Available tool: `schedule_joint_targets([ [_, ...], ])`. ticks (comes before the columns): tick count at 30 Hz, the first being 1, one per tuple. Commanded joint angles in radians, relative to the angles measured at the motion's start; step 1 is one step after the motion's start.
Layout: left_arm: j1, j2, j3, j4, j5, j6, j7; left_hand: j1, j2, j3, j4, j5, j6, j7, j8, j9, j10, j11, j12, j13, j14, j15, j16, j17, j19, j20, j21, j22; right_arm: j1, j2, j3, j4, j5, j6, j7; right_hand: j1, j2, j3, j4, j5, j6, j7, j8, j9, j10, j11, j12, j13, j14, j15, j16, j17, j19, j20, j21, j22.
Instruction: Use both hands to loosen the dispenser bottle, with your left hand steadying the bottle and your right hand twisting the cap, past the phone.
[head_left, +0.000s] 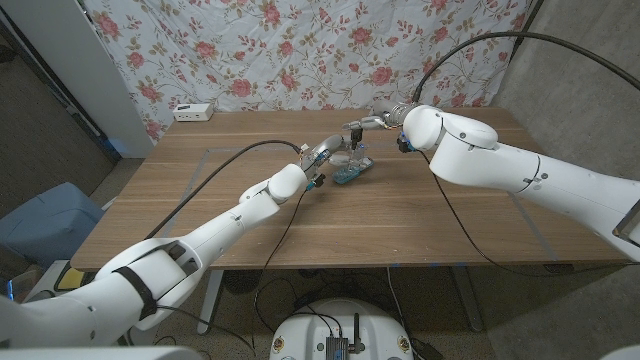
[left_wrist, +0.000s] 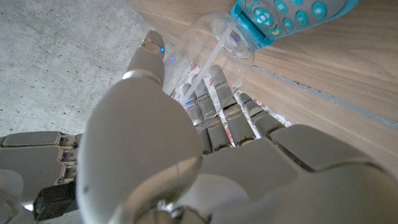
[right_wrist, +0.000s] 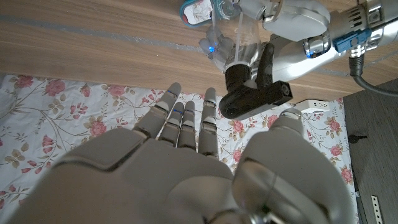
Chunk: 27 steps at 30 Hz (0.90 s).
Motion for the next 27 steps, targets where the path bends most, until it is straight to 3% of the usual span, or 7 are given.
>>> schedule_joint_targets([
  [1,-0.007,-0.008,0.004,0.016,-0.002,-0.011,0.0,0.025,0.14,0.061,0.059,0.002,0.024,-0.012,0.007,0.002,0.018,-0.012,0.007,0.002,0.036,-0.101,-0.001,0.002,0.0,-0.055,-0.001,0.001,0.011,0.0,-0.009,0.007,-0.005,0.007,0.009,0.026,0.004,0.01,-0.017,0.005,0.004,-0.004,-0.003,0.003,0.002,-0.013,-0.001,0.001,0.012,-0.004,0.005,0.001,0.013,-0.002,0.004,0.003],
  [14,-0.016,-0.016,0.007,0.038,-0.003,-0.027,-0.003,0.022,0.141,0.06,0.059,0.004,0.027,-0.013,0.011,0.001,0.024,-0.013,0.008,0.002,0.039,-0.101,-0.001,0.006,0.001,-0.057,-0.001,0.001,0.009,0.002,-0.001,0.015,-0.014,0.029,0.014,0.14,0.031,0.07,-0.079,0.008,0.018,-0.028,-0.002,0.003,0.013,-0.025,-0.003,0.001,0.029,-0.017,0.005,0.0,0.035,-0.011,0.004,0.003],
  [19,-0.017,-0.018,0.008,0.042,-0.004,-0.031,-0.004,0.021,0.14,0.06,0.059,0.005,0.029,-0.011,0.013,0.001,0.023,-0.012,0.007,0.002,0.041,-0.101,-0.002,0.006,0.001,-0.057,-0.001,0.001,0.005,0.0,0.011,0.014,-0.009,0.041,0.022,0.172,0.04,0.089,-0.091,0.007,0.022,-0.034,-0.002,0.003,0.014,-0.027,-0.003,0.001,0.031,-0.021,0.004,-0.001,0.038,-0.013,0.003,0.003],
  [27,-0.018,-0.02,0.009,0.049,-0.005,-0.038,-0.004,0.021,0.138,0.06,0.057,0.005,0.031,-0.013,0.016,0.001,0.03,-0.013,0.009,0.002,0.044,-0.1,-0.002,0.007,0.001,-0.058,-0.001,0.001,-0.012,-0.004,0.043,0.011,0.007,0.069,0.033,0.269,0.044,0.139,-0.113,0.02,0.022,-0.047,-0.005,0.002,0.014,-0.031,-0.006,0.001,0.032,-0.023,0.0,-0.002,0.044,-0.013,0.0,0.002],
])
